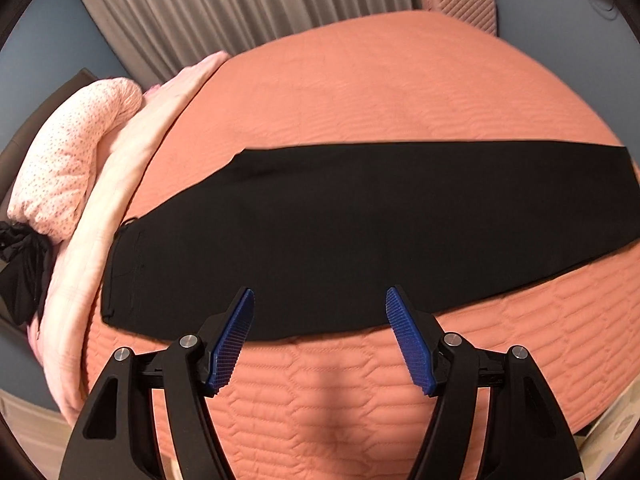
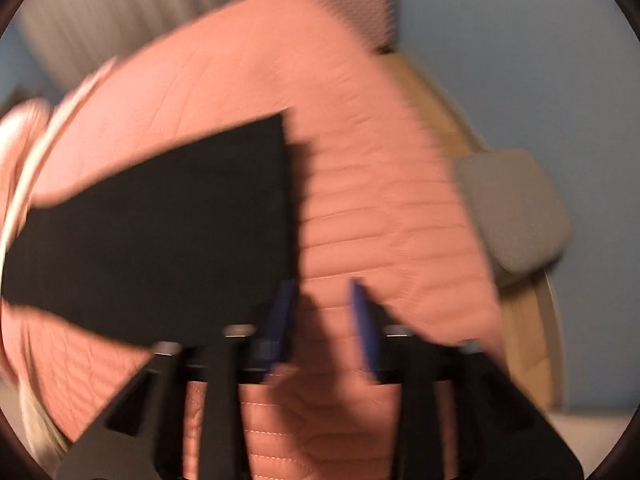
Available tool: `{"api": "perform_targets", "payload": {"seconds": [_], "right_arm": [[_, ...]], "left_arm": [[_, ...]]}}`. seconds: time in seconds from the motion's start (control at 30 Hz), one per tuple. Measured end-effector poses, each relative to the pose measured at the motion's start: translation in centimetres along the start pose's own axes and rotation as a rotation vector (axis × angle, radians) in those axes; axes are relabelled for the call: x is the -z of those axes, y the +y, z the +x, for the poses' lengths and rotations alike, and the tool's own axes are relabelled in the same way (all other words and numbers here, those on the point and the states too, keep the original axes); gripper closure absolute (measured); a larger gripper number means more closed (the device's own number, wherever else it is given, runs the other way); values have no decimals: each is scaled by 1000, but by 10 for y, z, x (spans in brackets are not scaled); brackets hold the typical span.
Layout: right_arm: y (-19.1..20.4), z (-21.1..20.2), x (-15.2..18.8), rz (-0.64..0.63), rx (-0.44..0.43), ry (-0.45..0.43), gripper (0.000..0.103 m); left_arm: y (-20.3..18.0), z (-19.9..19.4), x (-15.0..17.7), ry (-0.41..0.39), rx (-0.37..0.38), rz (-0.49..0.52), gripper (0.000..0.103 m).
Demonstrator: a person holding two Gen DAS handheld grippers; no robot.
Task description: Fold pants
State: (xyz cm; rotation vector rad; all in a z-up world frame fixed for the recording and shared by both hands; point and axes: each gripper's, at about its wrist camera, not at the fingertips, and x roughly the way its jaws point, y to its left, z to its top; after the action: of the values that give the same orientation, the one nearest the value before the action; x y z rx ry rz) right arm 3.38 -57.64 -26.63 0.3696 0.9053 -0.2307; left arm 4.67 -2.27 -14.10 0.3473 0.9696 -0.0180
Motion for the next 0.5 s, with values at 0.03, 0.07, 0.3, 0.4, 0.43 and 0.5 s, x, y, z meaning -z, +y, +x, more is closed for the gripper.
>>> {"api": "perform_targets", "payload": {"seconds": [0.03,0.07,0.3,0.4,0.43,0.5], "right_arm": [[2,-11,0,12,-4,-33,55],[13,-28,1,-7,-15,-90,55],[152,1,27,-310,-207,-17,66],[130,33,26,-244,-197,24,89],[113,32,19,-143,-167,35,103],[108,11,11,-94,-96,-12,95]], "left_arm": [[3,2,1,8,-6,-8,37],[6,5,2,16,1,-17,37],[-6,32,2,9,-23,-18,36],[-9,55,-1,23,-88,24,32],[-8,65,0,36,-110,39,31],[2,94,4,110,-142,50,31]]}}
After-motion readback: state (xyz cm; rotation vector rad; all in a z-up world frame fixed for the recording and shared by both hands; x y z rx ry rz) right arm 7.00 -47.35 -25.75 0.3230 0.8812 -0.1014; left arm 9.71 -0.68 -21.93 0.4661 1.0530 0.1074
